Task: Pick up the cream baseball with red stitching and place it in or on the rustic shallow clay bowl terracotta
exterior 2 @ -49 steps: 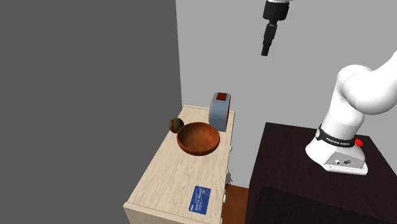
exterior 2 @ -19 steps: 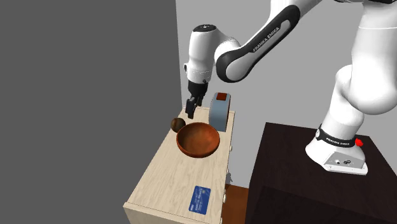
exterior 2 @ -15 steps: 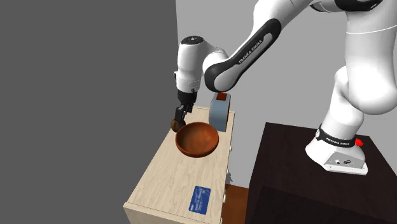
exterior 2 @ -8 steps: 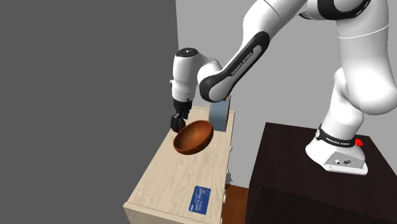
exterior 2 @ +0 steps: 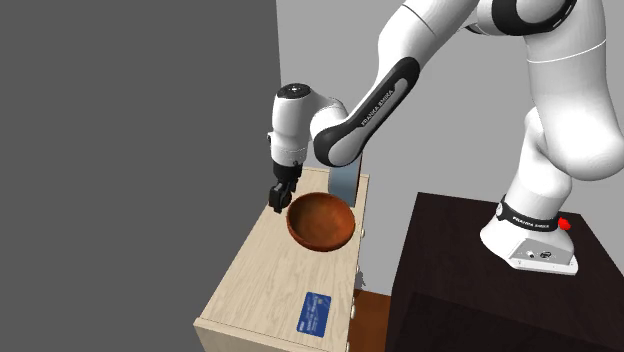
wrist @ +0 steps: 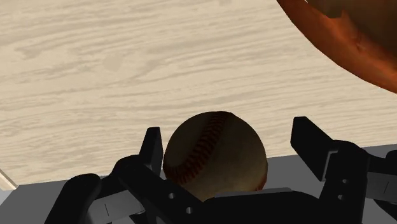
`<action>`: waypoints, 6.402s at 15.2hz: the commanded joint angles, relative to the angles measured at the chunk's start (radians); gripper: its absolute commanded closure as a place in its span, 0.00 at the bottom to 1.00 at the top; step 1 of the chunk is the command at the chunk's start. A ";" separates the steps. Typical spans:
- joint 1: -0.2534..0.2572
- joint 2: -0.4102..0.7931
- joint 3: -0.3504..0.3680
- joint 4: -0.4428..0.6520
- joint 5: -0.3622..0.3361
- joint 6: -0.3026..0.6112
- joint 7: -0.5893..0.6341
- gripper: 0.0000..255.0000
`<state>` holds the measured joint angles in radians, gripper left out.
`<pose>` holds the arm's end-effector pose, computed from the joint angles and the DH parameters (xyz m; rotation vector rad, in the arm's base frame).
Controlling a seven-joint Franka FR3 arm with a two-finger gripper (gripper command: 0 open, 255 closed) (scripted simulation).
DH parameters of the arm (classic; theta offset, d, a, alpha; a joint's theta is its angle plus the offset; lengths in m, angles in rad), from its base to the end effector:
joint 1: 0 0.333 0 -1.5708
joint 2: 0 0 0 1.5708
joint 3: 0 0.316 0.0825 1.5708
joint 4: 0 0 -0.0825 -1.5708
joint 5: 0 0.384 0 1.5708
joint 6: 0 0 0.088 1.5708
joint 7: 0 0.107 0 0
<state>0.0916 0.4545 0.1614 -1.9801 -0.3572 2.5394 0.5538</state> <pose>0.6038 0.1562 0.2483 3.0398 -0.0570 0.2530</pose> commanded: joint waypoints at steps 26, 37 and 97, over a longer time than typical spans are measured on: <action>-0.022 -0.118 0.034 0.020 0.063 -0.132 -0.058 1.00; 0.236 0.164 -0.147 0.324 -0.280 -0.430 0.365 0.00; 0.347 -0.253 -0.044 0.104 -0.189 -0.695 0.414 1.00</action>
<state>0.4267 0.2290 0.1081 -1.8458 -0.5520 1.8519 0.9477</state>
